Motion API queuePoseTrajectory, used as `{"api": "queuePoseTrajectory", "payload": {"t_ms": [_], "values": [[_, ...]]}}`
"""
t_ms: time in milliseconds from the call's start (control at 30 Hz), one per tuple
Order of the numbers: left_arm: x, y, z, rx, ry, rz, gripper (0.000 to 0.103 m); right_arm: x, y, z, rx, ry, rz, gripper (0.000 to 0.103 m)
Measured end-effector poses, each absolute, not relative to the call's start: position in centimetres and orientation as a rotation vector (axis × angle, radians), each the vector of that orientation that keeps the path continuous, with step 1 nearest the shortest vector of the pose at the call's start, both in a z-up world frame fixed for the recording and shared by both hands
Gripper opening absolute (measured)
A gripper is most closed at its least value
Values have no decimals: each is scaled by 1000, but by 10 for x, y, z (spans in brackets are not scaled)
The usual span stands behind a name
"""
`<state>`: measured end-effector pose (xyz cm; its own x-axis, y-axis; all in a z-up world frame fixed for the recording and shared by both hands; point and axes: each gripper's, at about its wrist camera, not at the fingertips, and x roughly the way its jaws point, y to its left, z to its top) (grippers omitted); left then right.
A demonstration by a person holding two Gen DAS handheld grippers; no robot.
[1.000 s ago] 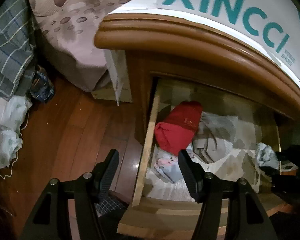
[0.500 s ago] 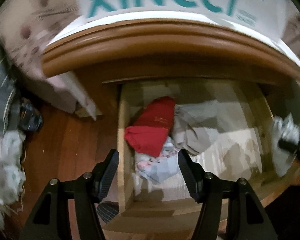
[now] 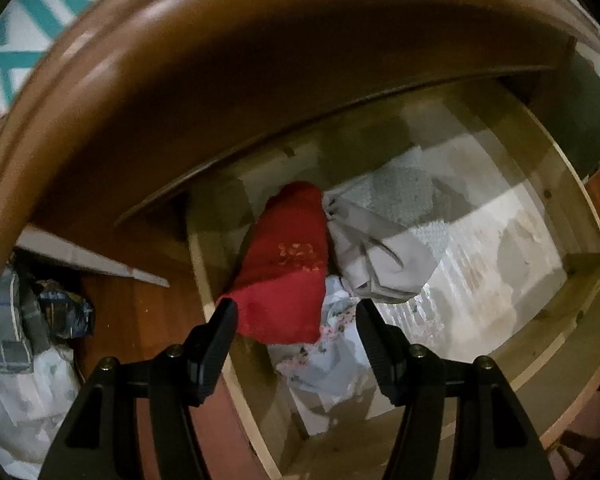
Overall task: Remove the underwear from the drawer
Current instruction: 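Lift the white sock with the right gripper while the left gripper lowers toward the red sock, then grasp the red sock in the drawer with the left gripper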
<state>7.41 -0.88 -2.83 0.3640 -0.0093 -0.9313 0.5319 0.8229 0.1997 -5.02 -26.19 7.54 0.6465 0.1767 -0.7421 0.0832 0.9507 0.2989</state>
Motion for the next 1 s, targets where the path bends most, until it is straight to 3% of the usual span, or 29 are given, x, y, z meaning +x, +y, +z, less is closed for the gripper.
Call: {"api": "queuePoseTrajectory", "payload": {"t_ms": [433, 1000], "values": [[91, -17, -46, 591, 1142, -384, 63, -45, -258, 70, 322, 875, 56, 31], [79, -29, -74, 884, 1117, -403, 63, -43, -260, 69, 326, 885, 74, 31]]}}
